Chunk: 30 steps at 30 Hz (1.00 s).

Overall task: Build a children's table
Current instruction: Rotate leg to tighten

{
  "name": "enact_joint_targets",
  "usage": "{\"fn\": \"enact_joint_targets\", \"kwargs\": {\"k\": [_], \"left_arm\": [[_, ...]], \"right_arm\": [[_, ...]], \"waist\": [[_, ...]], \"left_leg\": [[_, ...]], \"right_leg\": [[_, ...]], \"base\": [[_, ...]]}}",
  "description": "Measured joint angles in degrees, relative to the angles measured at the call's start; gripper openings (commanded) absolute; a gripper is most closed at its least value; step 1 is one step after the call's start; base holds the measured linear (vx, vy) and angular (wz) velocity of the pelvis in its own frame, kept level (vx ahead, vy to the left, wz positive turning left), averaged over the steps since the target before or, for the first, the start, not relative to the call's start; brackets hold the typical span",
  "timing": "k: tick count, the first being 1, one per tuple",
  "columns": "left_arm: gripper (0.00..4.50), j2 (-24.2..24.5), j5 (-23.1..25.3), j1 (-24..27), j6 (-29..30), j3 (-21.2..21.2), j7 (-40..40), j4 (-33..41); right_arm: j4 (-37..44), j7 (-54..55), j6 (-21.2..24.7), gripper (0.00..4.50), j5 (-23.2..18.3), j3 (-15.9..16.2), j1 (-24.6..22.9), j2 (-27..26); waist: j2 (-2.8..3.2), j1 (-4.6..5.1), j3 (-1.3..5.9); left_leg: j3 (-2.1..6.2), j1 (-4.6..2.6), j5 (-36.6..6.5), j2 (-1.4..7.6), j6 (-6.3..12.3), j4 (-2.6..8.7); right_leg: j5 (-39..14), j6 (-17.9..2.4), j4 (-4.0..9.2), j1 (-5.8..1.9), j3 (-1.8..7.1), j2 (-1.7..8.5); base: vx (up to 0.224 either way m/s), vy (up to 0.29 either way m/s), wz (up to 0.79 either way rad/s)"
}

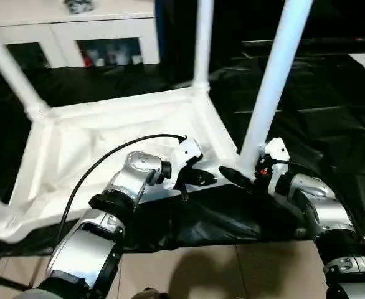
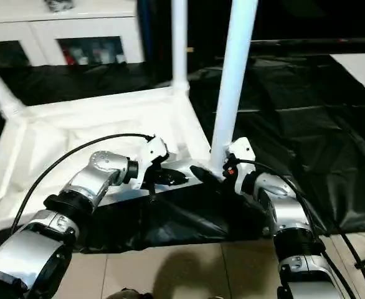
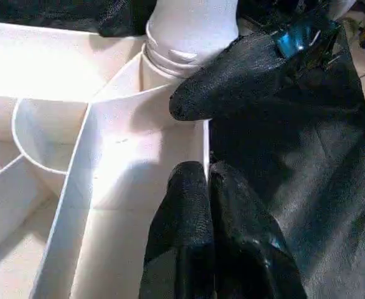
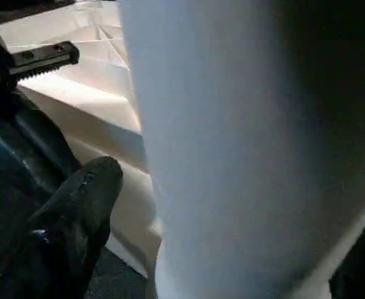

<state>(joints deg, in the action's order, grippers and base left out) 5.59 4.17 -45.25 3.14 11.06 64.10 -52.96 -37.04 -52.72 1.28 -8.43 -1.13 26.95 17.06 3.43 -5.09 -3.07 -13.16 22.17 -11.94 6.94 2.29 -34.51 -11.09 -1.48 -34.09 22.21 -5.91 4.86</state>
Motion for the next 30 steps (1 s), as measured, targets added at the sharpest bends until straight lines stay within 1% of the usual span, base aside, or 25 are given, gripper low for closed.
{"fn": "enact_joint_targets", "kwargs": {"k": [7,9,10,13,14,15,18,19,22,26,30], "left_arm": [[0.00,0.50,-0.02,0.38,0.00,0.10,1.51,0.80],[0.00,0.77,-0.05,0.46,0.00,0.18,2.50,0.93],[0.00,0.86,-0.06,0.49,0.00,0.18,2.77,0.93],[0.00,0.95,-0.07,0.56,0.00,0.19,3.11,0.93],[0.00,0.95,-0.08,0.58,0.00,0.19,3.15,0.94],[0.00,0.96,-0.09,0.61,0.00,0.19,3.19,0.96],[0.00,1.07,-0.11,0.83,0.00,0.19,3.13,1.34],[0.00,1.13,-0.11,1.00,0.01,0.17,3.06,1.59],[0.00,1.15,-0.11,1.15,0.01,0.16,2.89,1.78],[0.00,0.99,-0.11,1.52,0.06,0.01,0.57,2.20],[0.00,0.32,-0.03,1.51,0.28,-0.19,-3.00,2.04]], "right_arm": [[1.16,-2.12,0.97,4.42,-0.68,0.02,-0.51,0.41],[1.83,-3.18,1.41,4.16,-0.99,0.05,-0.93,0.61],[1.95,-3.37,1.63,4.16,-1.04,0.05,-1.00,0.69],[1.95,-3.45,1.74,3.91,-1.00,0.27,-1.00,1.05],[1.94,-3.45,1.75,3.72,-0.96,0.27,-1.00,1.11],[1.92,-3.41,1.75,3.72,-0.95,0.27,-1.00,1.14],[1.90,-2.60,1.71,3.49,-0.79,0.23,-0.99,1.03],[1.88,-2.19,1.68,3.30,-0.68,0.22,-0.99,0.90],[1.79,-1.20,1.67,3.17,-0.67,0.14,-0.98,0.72],[0.23,2.87,0.83,2.77,-0.40,-0.32,-0.33,-0.82],[-1.22,8.43,0.25,2.66,0.03,-0.93,0.52,-2.65]], "waist": [[-0.01,-0.12,-0.01],[-0.01,-0.17,-0.01],[-0.01,-0.19,-0.01],[-0.01,-0.18,-0.01],[-0.01,-0.19,-0.01],[-0.01,-0.19,-0.01],[0.00,-0.19,0.00],[0.00,-0.18,0.00],[0.00,-0.18,0.00],[0.00,-0.05,0.00],[-0.01,-0.02,0.00]], "left_leg": [[-0.01,0.05,-0.01,0.00,0.00,0.02],[-0.01,0.07,0.00,0.00,0.01,0.02],[-0.01,0.08,0.00,0.00,0.01,0.02],[-0.01,0.08,0.00,0.00,0.00,0.00],[-0.01,0.08,0.00,0.00,0.00,-0.01],[-0.01,0.07,0.00,0.00,0.00,-0.01],[-0.01,0.07,0.00,0.00,-0.01,0.00],[-0.01,0.07,0.00,0.00,0.00,0.00],[-0.01,0.07,0.00,0.00,0.00,-0.01],[-0.01,0.02,0.02,0.00,-0.03,-0.02],[-0.01,-0.08,0.04,0.00,-0.07,-0.03]], "right_leg": [[-0.01,0.01,0.01,0.05,0.00,0.00],[-0.01,0.01,0.01,0.07,0.00,0.00],[-0.01,0.01,0.01,0.07,0.00,0.00],[-0.01,0.00,0.01,0.06,0.00,0.00],[0.00,0.00,0.00,0.06,0.00,0.00],[0.00,0.00,-0.01,0.06,0.00,0.00],[-0.01,0.00,-0.02,0.06,0.00,0.00],[-0.01,0.00,-0.02,0.07,0.00,0.00],[0.00,0.00,-0.03,0.07,0.00,0.00],[0.00,-0.01,-0.07,0.05,0.01,0.00],[0.00,-0.01,-0.09,-0.03,0.02,0.01]], "base": [[0.000,0.000,0.00],[0.000,0.000,0.00],[0.000,0.000,0.00],[0.000,0.000,0.00],[0.000,0.000,0.00],[0.000,0.000,0.00],[0.000,0.000,0.00],[0.000,0.000,0.00],[0.000,0.000,0.00],[0.000,0.000,0.00],[0.000,0.000,0.00]]}}
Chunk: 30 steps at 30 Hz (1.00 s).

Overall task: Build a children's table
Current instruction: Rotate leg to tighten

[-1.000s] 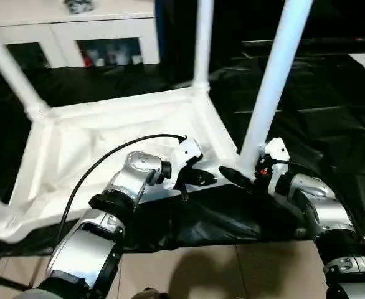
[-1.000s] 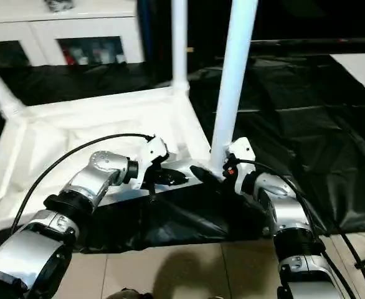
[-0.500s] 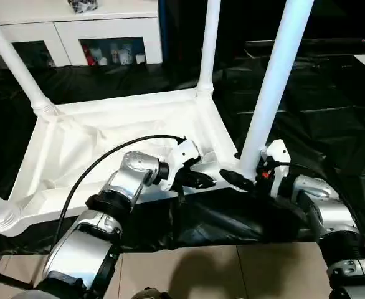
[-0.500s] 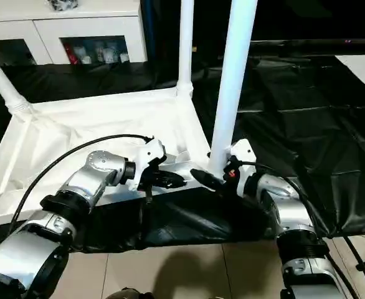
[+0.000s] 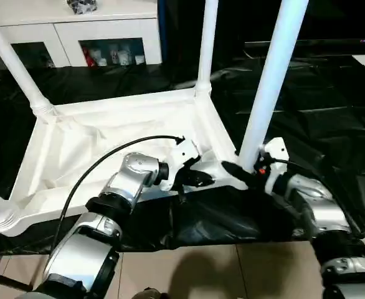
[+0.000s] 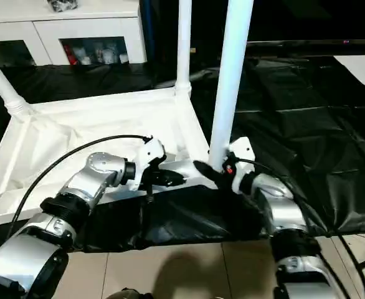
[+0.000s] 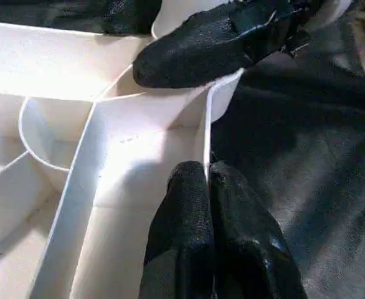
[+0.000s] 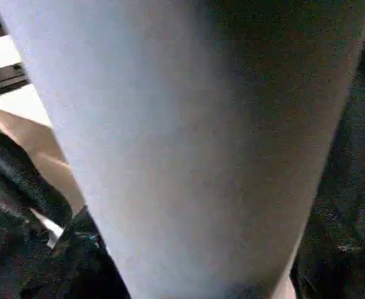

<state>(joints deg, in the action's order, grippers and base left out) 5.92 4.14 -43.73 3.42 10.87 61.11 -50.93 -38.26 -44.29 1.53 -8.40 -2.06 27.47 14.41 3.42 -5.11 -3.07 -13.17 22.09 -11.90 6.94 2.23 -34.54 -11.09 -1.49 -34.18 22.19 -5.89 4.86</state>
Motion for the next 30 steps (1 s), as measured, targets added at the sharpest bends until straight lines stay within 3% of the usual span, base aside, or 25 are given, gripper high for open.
{"fn": "enact_joint_targets", "kwargs": {"k": [6,12,14,18,21,30], "left_arm": [[0.00,-5.13,1.00,-3.62,1.21,-1.53,-13.94,-5.18],[0.00,-7.65,1.19,-4.81,0.39,-2.04,-18.79,-7.41],[0.00,-7.63,1.24,-4.81,-0.27,-2.03,-18.79,-7.77],[0.00,-7.14,1.31,-4.81,-1.65,-1.99,-18.66,-8.40],[0.00,-6.97,1.29,-4.81,-2.19,-1.99,-18.40,-8.54],[0.00,-6.21,0.92,-4.00,-4.05,-2.05,-17.40,-8.11]], "right_arm": [[-7.67,22.13,-1.10,2.64,3.16,-2.52,6.41,-5.32],[-11.43,29.69,-2.46,2.64,4.13,-4.26,9.21,-7.20],[-11.64,29.99,-2.97,3.19,4.19,-4.33,9.20,-7.36],[-11.80,29.05,-3.73,3.51,3.73,-4.44,8.76,-7.74],[-9.53,27.19,-4.85,3.80,3.96,-3.97,6.76,-7.37],[7.59,21.02,-4.76,3.80,4.41,-0.73,-6.51,-3.54]], "waist": [[-0.01,0.50,0.01],[-0.03,0.96,0.01],[-0.05,1.00,0.00],[-0.19,1.56,-0.05],[-0.25,1.59,-0.09],[-0.33,1.72,-0.17]], "left_leg": [[-0.02,-0.06,0.02,-0.01,-0.06,-0.02],[-0.03,-0.02,0.01,-0.01,-0.03,0.06],[-0.03,-0.02,0.01,-0.01,-0.03,0.05],[-0.03,-0.01,0.01,-0.01,-0.02,0.03],[-0.03,0.01,0.01,-0.01,-0.02,0.03],[-0.03,0.13,0.07,-0.01,0.15,0.04]], "right_leg": [[0.03,-0.04,0.06,-0.06,0.06,0.00],[0.01,-0.01,0.09,-0.03,0.03,0.00],[0.01,-0.01,0.09,-0.03,0.03,0.00],[0.02,-0.02,0.09,-0.04,0.04,0.00],[0.02,-0.03,0.09,-0.03,0.04,0.00],[0.01,-0.01,0.10,0.10,0.03,0.00]], "base": [[0.000,0.000,0.00],[0.000,0.000,0.00],[0.000,0.000,0.00],[0.000,0.000,0.00],[0.000,0.000,0.00],[0.000,0.000,0.00]]}}
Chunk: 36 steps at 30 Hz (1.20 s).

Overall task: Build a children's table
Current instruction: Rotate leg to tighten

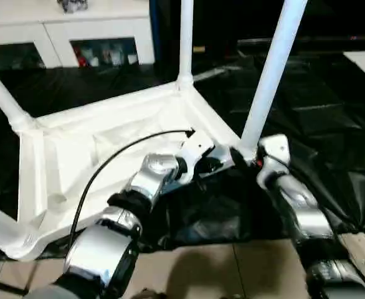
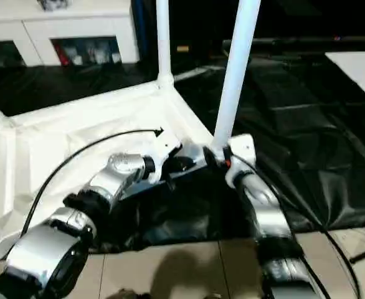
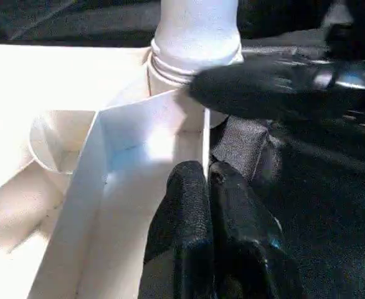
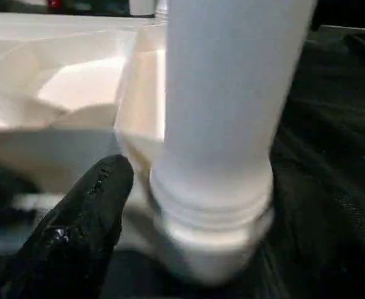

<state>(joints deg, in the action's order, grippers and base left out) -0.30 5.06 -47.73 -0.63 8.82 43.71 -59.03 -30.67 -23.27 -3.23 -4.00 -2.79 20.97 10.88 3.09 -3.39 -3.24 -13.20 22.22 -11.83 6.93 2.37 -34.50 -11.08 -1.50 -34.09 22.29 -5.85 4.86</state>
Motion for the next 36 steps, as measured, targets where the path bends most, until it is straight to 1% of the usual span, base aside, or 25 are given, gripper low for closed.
{"fn": "enact_joint_targets", "kwargs": {"k": [1,2,3,4,6,7,8,9,12,13,14,15,18,19,20,22,24,26,27,28,30,32,34,36], "left_arm": [[0.00,0.02,-0.30,0.24,-0.10,-0.15,0.01,0.31],[0.27,0.07,-0.67,0.54,-0.34,-0.51,0.02,0.43],[0.43,0.11,-1.54,0.98,-0.35,-1.42,0.27,0.86],[0.54,0.12,-3.30,2.05,-0.49,-2.87,0.68,2.48],[0.65,0.04,-6.16,3.59,-0.48,-4.21,2.32,6.92],[0.78,0.24,-6.85,3.95,-0.51,-4.55,2.63,8.52],[0.78,0.48,-7.36,4.43,-0.66,-4.74,2.67,10.20],[0.97,0.90,-7.77,5.29,-0.96,-5.17,2.29,12.41],[0.97,2.70,-8.40,9.23,-1.38,-7.02,-0.49,18.89],[0.97,3.17,-8.73,10.00,-1.43,-7.67,-1.13,19.81],[0.97,3.62,-8.76,11.63,-0.93,-8.29,-2.44,22.46],[0.97,3.71,-8.71,14.35,0.41,-9.23,-4.80,27.04],[0.97,3.63,-8.54,21.14,4.08,-11.76,-10.17,37.67],[0.97,3.63,-8.39,22.49,4.88,-12.31,-11.16,39.38],[0.97,3.44,-7.90,25.77,5.41,-12.90,-12.85,44.40],[0.97,2.88,-6.99,31.68,5.55,-13.71,-15.55,51.56],[0.97,2.54,-6.33,35.96,5.33,-14.22,-17.22,55.40],[0.97,2.39,-6.20,38.49,5.28,-14.69,-18.18,57.73],[0.97,1.92,-6.30,41.90,5.20,-15.01,-18.84,61.55],[0.97,1.64,-6.40,43.39,5.31,-15.17,-19.09,62.87],[0.97,0.73,-6.61,48.72,6.99,-15.21,-20.60,68.04],[0.97,0.65,-6.45,50.67,8.35,-15.03,-21.21,69.95],[0.97,0.84,-5.28,53.10,10.57,-13.63,-22.62,73.27],[0.97,1.25,-3.74,53.10,10.99,-12.76,-23.48,73.44]], "right_arm": [[2.21,-0.56,0.39,3.80,-0.06,0.04,-1.39,0.46],[3.79,-1.12,0.51,3.83,-0.12,0.27,-2.50,0.63],[5.88,-1.73,0.91,3.84,-0.16,0.66,-3.65,1.09],[8.52,-2.45,1.31,3.84,-0.32,1.07,-5.14,1.47],[14.58,-4.17,3.27,3.84,-1.03,1.96,-8.10,2.58],[16.60,-4.81,4.04,3.84,-1.32,2.38,-8.81,2.72],[18.60,-5.23,4.90,3.84,-1.78,2.63,-9.51,2.85],[21.22,-5.66,6.02,3.84,-2.50,2.86,-10.58,3.10],[26.91,-6.00,9.11,3.84,-3.39,3.03,-13.62,4.24],[27.54,-5.98,9.81,3.84,-3.47,2.99,-14.22,4.60],[28.27,-5.83,10.78,3.84,-3.52,2.96,-14.82,4.63],[29.78,-5.32,12.33,3.84,-3.70,2.78,-15.93,4.56],[33.00,-3.32,15.10,3.84,-3.90,1.81,-18.32,4.01],[33.41,-2.88,15.60,3.84,-3.92,1.54,-18.60,3.91],[35.04,-2.01,16.32,3.84,-3.91,1.44,-19.29,3.46],[37.78,-0.43,17.57,3.84,-3.91,1.25,-20.91,2.92],[39.14,0.79,18.85,3.84,-3.93,1.14,-21.86,2.47],[39.87,1.46,19.16,3.84,-4.10,1.18,-22.29,1.78],[41.27,2.17,19.48,3.84,-4.21,1.18,-23.06,1.05],[41.76,2.59,19.60,3.84,-4.18,1.17,-23.44,0.93],[42.52,5.03,21.65,3.84,-4.22,0.58,-23.69,-0.12],[43.17,5.76,22.95,3.84,-4.44,0.25,-23.85,-0.71],[44.16,5.92,23.85,3.84,-4.79,0.27,-24.63,-0.84],[44.06,6.49,23.81,3.84,-4.66,0.59,-24.73,-1.25]], "waist": [[0.01,0.01,0.00],[0.02,0.08,-0.01],[0.02,0.22,-0.01],[0.01,0.19,-0.02],[-0.15,0.01,-0.13],[-0.18,0.02,-0.13],[-0.18,0.00,-0.13],[-0.20,-0.07,-0.14],[-0.30,-0.10,-0.17],[-0.34,-0.12,-0.20],[-0.37,-0.10,-0.21],[-0.40,-0.09,-0.21],[-0.67,-0.04,-0.32],[-0.79,-0.02,-0.35],[-0.87,0.05,-0.36],[-1.29,0.04,-0.41],[-1.70,0.02,-0.44],[-1.82,-0.01,-0.47],[-1.83,0.02,-0.47],[-1.83,0.01,-0.47],[-2.26,0.12,-0.50],[-2.48,-0.02,-0.50],[-2.61,-0.06,-0.45],[-2.66,-0.04,-0.45]], "left_leg": [[0.00,0.00,0.00,0.00,0.00,0.01],[0.00,0.00,0.00,0.00,0.00,0.01],[0.00,0.02,0.00,0.00,-0.01,0.01],[0.00,0.07,0.00,0.01,-0.01,0.01],[0.01,0.11,0.01,0.01,0.00,0.02],[0.01,0.11,0.00,0.01,0.00,0.01],[0.01,0.11,0.00,0.01,0.01,0.01],[0.01,0.11,0.00,0.01,0.01,0.01],[0.01,0.10,-0.01,0.01,0.00,0.01],[0.01,0.10,-0.04,0.01,-0.07,0.01],[0.01,0.11,-0.07,0.01,-0.13,0.01],[0.01,0.10,-0.08,0.01,-0.13,0.01],[0.01,0.12,-0.09,0.01,-0.14,0.02],[0.01,0.11,-0.08,0.01,-0.14,0.02],[0.01,0.13,-0.09,0.01,-0.15,0.02],[0.01,0.07,-0.10,0.01,-0.14,0.03],[0.03,0.07,-0.10,0.01,-0.15,0.03],[0.04,0.05,-0.08,0.01,-0.17,0.02],[0.03,-0.01,-0.10,0.01,-0.16,0.03],[0.03,-0.04,-0.12,0.01,-0.15,0.03],[0.04,-0.10,-0.12,0.00,-0.16,0.03],[0.05,-0.14,-0.09,0.00,-0.20,0.03],[0.05,-0.29,-0.08,0.00,-0.21,0.03],[0.05,-0.28,-0.08,0.00,-0.22,0.02]], "right_leg": [[0.00,0.00,0.00,0.02,0.00,0.00],[0.00,0.00,-0.02,0.02,0.00,0.00],[0.00,0.01,-0.04,0.07,0.00,0.00],[0.00,0.01,-0.04,0.11,0.00,0.00],[0.00,0.01,-0.03,0.15,0.00,0.00],[0.00,0.01,-0.03,0.15,0.00,0.00],[0.00,0.01,-0.02,0.14,0.00,0.00],[0.00,0.01,-0.01,0.13,0.00,0.00],[-0.01,0.02,-0.01,0.11,0.00,0.00],[-0.01,0.02,-0.01,0.12,0.00,0.00],[-0.01,0.02,-0.02,0.13,0.00,0.00],[-0.02,0.03,0.00,0.11,0.01,0.00],[-0.03,0.06,0.01,0.13,0.01,-0.01],[-0.03,0.06,0.01,0.13,0.01,-0.01],[-0.04,0.08,0.02,0.13,0.02,0.00],[-0.11,0.19,0.02,0.08,0.02,-0.01],[-0.12,0.21,0.02,0.07,0.02,-0.03],[-0.13,0.24,0.04,0.02,0.04,-0.03],[-0.16,0.29,0.14,-0.06,0.07,-0.03],[-0.17,0.31,0.18,-0.13,0.08,-0.03],[-0.26,0.46,0.18,-0.17,0.10,-0.06],[-0.38,0.67,0.17,-0.21,0.10,-0.07],[-0.46,0.81,0.18,-0.38,0.17,-0.08],[-0.48,0.85,0.19,-0.38,0.20,-0.09]], "base": [[0.000,0.000,0.00],[0.000,0.000,0.00],[0.000,0.000,0.00],[0.000,0.000,0.00],[0.000,0.000,0.00],[0.000,0.000,0.00],[0.000,0.000,0.00],[0.000,0.000,0.00],[0.000,0.000,0.00],[0.000,0.000,0.00],[0.000,0.000,0.00],[0.000,0.000,0.00],[0.000,0.000,0.00],[0.000,0.000,0.00],[0.000,0.000,0.00],[0.000,0.000,0.00],[0.000,0.000,0.00],[0.000,0.000,0.00],[0.000,0.000,0.00],[0.000,0.000,0.00],[0.000,0.000,0.00],[0.000,0.000,0.00],[0.000,0.000,0.00],[0.000,0.000,0.00]]}}
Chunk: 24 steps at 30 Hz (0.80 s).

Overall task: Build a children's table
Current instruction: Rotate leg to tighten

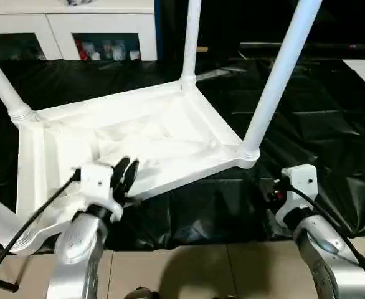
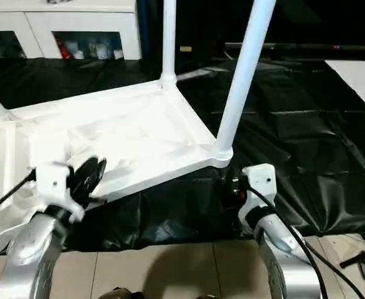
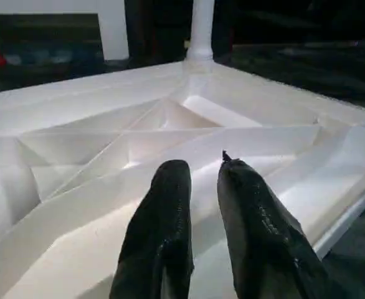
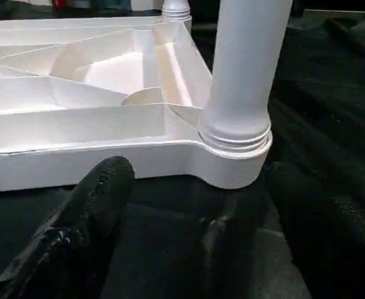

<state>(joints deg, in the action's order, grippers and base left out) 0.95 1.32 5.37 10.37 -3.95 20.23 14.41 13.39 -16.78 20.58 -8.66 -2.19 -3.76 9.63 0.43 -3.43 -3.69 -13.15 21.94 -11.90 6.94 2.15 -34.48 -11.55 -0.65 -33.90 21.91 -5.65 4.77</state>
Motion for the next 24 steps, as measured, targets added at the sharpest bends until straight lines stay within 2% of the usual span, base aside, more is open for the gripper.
{"fn": "enact_joint_targets", "kwargs": {"k": [3,7,9,14,20,24], "left_arm": [[0.97,0.18,1.88,-1.30,0.01,-0.09,-1.97,-0.34],[0.97,-1.03,0.59,-0.40,0.28,-1.08,-3.59,1.97],[0.97,-1.31,-0.57,1.69,0.86,-0.92,-4.12,4.40],[0.97,-1.16,-1.61,3.84,1.15,-1.16,-4.18,4.70],[0.97,-1.68,-3.35,5.77,0.03,-2.11,-4.36,4.90],[0.97,-0.63,-3.36,7.46,-1.64,-0.31,-4.17,4.90]], "right_arm": [[-0.71,0.84,-1.04,3.84,0.67,0.46,0.15,-0.60],[-0.87,2.49,-1.13,3.84,0.79,0.32,0.95,-1.65],[-0.86,2.74,-1.39,3.84,0.97,0.32,0.91,-1.51],[-0.47,2.43,-3.38,3.84,1.47,0.35,-1.28,-0.97],[2.32,2.60,-3.71,3.84,0.28,0.35,-5.20,-2.24],[3.13,2.49,-6.37,3.84,1.53,2.00,-7.53,-1.85]], "waist": [[-0.32,0.11,0.08],[-0.91,0.36,0.34],[-1.12,0.28,0.37],[-0.85,-0.03,0.45],[-0.87,0.49,0.47],[-0.70,0.70,0.59]], "left_leg": [[-0.01,-0.01,0.02,0.00,-0.03,-0.01],[0.00,0.01,0.00,0.00,-0.03,0.01],[0.00,0.01,-0.05,0.00,-0.09,0.02],[0.04,0.01,-0.04,0.00,-0.11,0.02],[0.04,-0.04,-0.03,0.00,-0.12,-0.01],[0.05,-0.04,-0.03,0.00,-0.12,-0.01]], "right_leg": [[0.04,0.08,0.00,0.00,0.04,0.00],[0.17,0.14,-0.03,0.01,0.05,-0.01],[0.30,0.02,-0.06,0.02,0.05,-0.01],[0.28,0.08,-0.09,-0.01,0.08,-0.05],[0.13,0.38,-0.07,-0.07,0.17,-0.08],[0.12,0.41,-0.02,-0.09,0.23,-0.14]], "base": [[0.000,0.000,0.00],[0.000,0.000,0.00],[0.000,0.000,0.00],[0.000,0.000,0.00],[0.000,0.000,0.00],[0.000,0.000,0.00]]}}
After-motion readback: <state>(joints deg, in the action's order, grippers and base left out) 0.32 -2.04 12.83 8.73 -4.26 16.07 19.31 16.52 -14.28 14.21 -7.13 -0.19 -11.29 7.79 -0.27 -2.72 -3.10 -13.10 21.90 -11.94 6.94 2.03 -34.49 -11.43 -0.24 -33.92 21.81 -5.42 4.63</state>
